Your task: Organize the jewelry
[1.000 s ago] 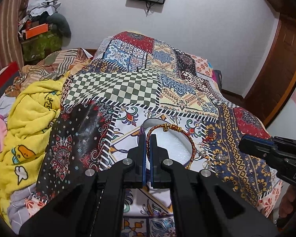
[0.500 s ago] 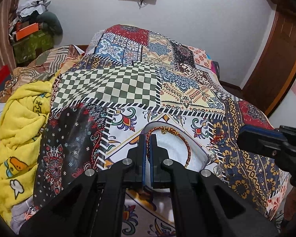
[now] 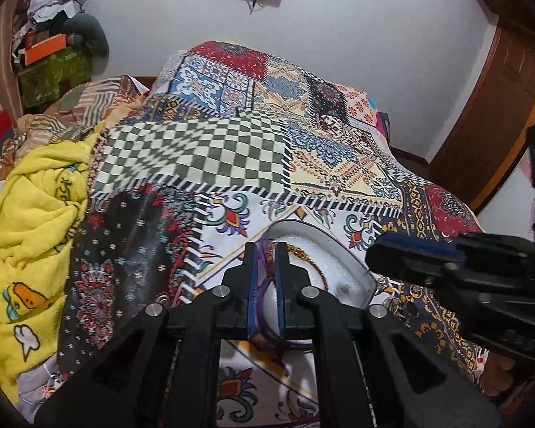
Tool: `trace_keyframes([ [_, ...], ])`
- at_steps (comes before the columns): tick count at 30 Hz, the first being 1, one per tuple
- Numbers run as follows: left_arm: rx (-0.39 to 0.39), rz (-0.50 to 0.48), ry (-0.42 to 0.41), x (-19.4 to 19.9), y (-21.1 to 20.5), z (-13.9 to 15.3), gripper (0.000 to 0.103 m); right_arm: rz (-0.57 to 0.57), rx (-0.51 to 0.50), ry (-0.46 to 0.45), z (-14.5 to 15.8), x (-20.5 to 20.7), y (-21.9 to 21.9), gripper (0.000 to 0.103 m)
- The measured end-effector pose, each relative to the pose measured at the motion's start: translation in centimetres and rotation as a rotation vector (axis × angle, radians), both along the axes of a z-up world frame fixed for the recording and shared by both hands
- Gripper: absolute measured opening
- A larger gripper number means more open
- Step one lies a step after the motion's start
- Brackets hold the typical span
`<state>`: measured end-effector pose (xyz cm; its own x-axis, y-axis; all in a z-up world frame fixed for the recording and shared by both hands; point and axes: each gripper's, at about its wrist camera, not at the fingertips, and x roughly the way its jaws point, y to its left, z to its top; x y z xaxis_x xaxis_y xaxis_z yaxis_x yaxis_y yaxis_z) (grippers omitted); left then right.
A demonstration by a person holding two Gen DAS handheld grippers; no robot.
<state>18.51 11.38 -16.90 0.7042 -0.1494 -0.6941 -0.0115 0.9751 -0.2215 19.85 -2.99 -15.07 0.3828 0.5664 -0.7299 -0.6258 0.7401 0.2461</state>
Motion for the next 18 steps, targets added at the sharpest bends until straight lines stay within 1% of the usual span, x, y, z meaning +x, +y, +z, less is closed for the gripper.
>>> trace_keyframes([
  [6, 0.025, 0.025, -0.007, -0.7, 0.6, 0.2, 0.013, -0.009, -0.031, 0.015, -0.9, 0.4, 0.0, 0.011],
  [7, 0.027, 0.03, -0.007, -0.8, 0.7, 0.2, 0.015, -0.009, -0.035, 0.013, -0.9, 0.4, 0.0, 0.011],
  [11, 0.043, 0.035, -0.005, -1.2, 0.7, 0.1, 0.016, 0.007, -0.038, 0.022, -0.8, 0.0, -0.3, 0.012],
  [12, 0.047, 0.034, -0.004, -1.2, 0.6, 0.0, 0.016, 0.011, -0.043, 0.02, -0.7, -0.2, -0.4, 0.014],
  [14, 0.058, 0.034, -0.004, -1.5, 0.5, 0.0, 0.017, 0.013, -0.053, 0.007, -0.6, -0.6, -0.4, 0.026],
  [16, 0.063, 0.034, -0.004, -1.6, 0.4, 0.0, 0.023, 0.007, -0.057, -0.012, -0.2, -1.0, -0.7, 0.033],
  [18, 0.065, 0.035, -0.006, -1.8, 0.3, 0.1, 0.027, 0.0, -0.055, -0.023, 0.2, -1.2, -1.2, 0.034],
])
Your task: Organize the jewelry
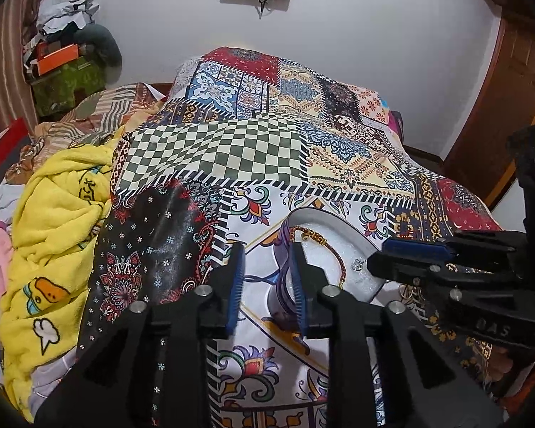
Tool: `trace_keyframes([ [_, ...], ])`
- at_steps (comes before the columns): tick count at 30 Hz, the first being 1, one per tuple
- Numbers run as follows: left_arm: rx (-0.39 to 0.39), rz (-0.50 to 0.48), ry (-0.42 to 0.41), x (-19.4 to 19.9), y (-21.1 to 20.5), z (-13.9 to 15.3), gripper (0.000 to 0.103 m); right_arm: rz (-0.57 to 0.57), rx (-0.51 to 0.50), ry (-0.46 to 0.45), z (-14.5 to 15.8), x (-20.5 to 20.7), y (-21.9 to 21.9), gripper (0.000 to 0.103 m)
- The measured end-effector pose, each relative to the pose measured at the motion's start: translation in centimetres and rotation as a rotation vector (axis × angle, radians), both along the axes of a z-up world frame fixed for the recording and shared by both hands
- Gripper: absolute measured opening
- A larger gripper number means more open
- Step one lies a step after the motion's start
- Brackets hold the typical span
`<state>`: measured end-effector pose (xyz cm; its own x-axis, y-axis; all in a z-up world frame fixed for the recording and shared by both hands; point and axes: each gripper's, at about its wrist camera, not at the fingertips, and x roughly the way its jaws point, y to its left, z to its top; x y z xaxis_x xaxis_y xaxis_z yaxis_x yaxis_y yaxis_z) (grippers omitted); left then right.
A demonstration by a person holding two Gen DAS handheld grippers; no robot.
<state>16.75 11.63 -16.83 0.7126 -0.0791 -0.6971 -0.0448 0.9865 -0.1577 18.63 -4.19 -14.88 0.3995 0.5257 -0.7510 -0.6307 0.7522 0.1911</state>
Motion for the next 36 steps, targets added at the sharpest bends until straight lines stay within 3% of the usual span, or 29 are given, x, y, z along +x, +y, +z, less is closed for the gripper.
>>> trace_keyframes([
  [15, 0.027, -0.019, -0.007, -2.0, -1.6, 1.9, 0.028, -0.21, 0.0, -0.038, 2.6, -0.8, -8.4, 0.034],
  [22, 0.012, -0.076, -0.002, -2.4, -4.5, 2.6, 0.035, -0.242, -0.005, -0.032, 2.1, -1.6, -10.9, 0.034],
  [36, -0.026, -0.19, 0.153, -0.1, -10.7, -1.8, 0.035, -0.231, -0.021, 0.031, -1.4, -1.5, -13.6, 0.034],
])
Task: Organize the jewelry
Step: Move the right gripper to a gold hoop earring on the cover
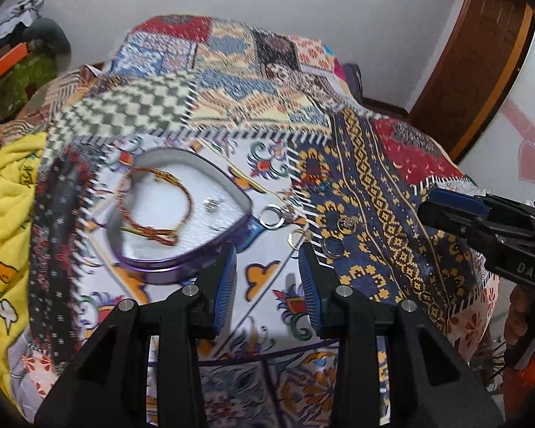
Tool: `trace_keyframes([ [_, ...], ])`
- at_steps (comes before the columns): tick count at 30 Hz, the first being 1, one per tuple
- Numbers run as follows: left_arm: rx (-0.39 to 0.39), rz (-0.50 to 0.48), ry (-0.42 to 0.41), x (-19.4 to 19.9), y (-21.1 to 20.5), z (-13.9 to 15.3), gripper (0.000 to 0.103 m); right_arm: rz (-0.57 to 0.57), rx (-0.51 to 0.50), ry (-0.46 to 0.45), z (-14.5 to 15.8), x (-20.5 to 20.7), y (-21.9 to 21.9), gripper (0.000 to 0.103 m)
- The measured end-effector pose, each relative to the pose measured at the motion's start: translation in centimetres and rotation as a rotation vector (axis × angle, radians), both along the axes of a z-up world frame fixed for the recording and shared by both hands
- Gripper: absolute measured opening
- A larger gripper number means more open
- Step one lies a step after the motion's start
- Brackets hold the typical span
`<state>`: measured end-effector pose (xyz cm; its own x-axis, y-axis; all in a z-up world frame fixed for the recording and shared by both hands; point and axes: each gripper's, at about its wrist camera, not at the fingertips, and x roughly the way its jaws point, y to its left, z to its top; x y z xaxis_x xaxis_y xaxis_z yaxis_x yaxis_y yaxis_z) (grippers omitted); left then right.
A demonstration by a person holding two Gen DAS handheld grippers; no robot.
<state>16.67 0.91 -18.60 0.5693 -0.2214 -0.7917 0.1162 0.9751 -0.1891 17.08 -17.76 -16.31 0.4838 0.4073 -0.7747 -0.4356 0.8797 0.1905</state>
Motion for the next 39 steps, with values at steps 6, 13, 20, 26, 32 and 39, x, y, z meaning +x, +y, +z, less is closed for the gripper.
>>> trace_keyframes([
  [6, -0.011, -0.019, 0.065, 1.6, -1.2, -2.2, 0.035, 0.024, -0.01, 0.049, -2.1, 1.0, 0.4, 0.034],
  [13, 0.009, -0.045, 0.069, 2.6, -2.5, -3.0, 0.035, 0.062, -0.013, 0.083, -3.9, 2.1, 1.5, 0.034],
  [20, 0.058, -0.059, 0.043, 3.0, -3.7, -3.5, 0.035, 0.082, -0.015, 0.072, -3.9, 2.2, 1.6, 0.034],
  [26, 0.068, -0.053, 0.027, 3.4, -3.8, -3.7, 0.03, 0.073, -0.022, 0.06, -3.8, 2.8, 1.8, 0.034],
  [32, 0.031, -0.036, 0.026, 3.5, -3.1, -3.9, 0.02, 0.092, -0.087, 0.045, -4.5, 2.6, 2.7, 0.029],
  [39, 0.042, -0.037, 0.011, 3.3, -3.3, -3.9, 0.02, 0.058, -0.068, 0.059, -4.8, 3.2, 2.0, 0.011],
])
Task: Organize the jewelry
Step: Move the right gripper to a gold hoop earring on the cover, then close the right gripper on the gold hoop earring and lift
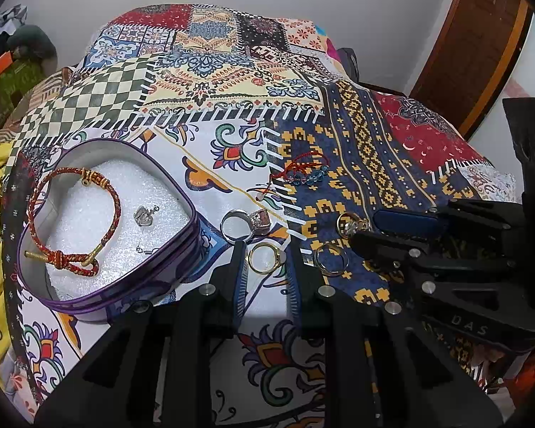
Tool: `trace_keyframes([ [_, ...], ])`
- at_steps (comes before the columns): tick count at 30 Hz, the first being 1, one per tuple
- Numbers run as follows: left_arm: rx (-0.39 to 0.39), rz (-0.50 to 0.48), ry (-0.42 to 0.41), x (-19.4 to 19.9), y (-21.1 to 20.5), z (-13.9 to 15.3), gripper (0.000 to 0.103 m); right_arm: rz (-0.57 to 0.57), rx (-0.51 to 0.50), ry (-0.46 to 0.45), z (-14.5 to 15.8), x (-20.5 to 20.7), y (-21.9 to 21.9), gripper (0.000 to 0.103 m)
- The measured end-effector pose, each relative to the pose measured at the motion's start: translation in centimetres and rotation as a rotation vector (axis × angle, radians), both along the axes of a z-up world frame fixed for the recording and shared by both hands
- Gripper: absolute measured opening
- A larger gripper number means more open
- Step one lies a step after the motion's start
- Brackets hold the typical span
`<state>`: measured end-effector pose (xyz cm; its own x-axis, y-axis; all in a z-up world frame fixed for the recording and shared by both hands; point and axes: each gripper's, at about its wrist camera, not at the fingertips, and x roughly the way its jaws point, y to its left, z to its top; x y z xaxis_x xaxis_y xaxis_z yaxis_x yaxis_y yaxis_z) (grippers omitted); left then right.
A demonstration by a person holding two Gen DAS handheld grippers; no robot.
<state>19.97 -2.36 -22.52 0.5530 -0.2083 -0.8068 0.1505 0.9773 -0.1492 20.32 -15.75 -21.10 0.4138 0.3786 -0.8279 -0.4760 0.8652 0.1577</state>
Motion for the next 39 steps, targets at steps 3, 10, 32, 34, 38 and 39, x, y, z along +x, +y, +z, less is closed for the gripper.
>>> trace_keyframes([
  [3, -0.013, 0.001, -0.002, -0.2, 0.2, 0.0, 0.02, -0.008, 0.012, 0.004, 0.1, 0.0, -0.1, 0.01],
  [10, -0.016, -0.001, -0.007, -0.4, 0.2, 0.0, 0.02, -0.023, 0.048, 0.003, 1.0, -0.5, -0.7, 0.004],
  [32, -0.022, 0.045, -0.041, -3.2, 2.3, 3.2, 0.02, -0.068, 0.105, 0.003, 3.8, -1.6, -2.5, 0.009],
  [34, -0.023, 0.049, -0.046, -3.4, 2.5, 3.5, 0.02, -0.085, 0.08, 0.014, 3.0, -1.1, -2.3, 0.017],
  [38, -0.024, 0.051, -0.045, -3.6, 2.8, 3.4, 0.02, -0.081, 0.028, 0.031, 1.7, -0.6, -1.6, 0.021],
  [39, -0.021, 0.051, -0.043, -3.6, 2.9, 3.3, 0.02, -0.078, 0.006, 0.04, 1.2, -0.4, -1.4, 0.021],
])
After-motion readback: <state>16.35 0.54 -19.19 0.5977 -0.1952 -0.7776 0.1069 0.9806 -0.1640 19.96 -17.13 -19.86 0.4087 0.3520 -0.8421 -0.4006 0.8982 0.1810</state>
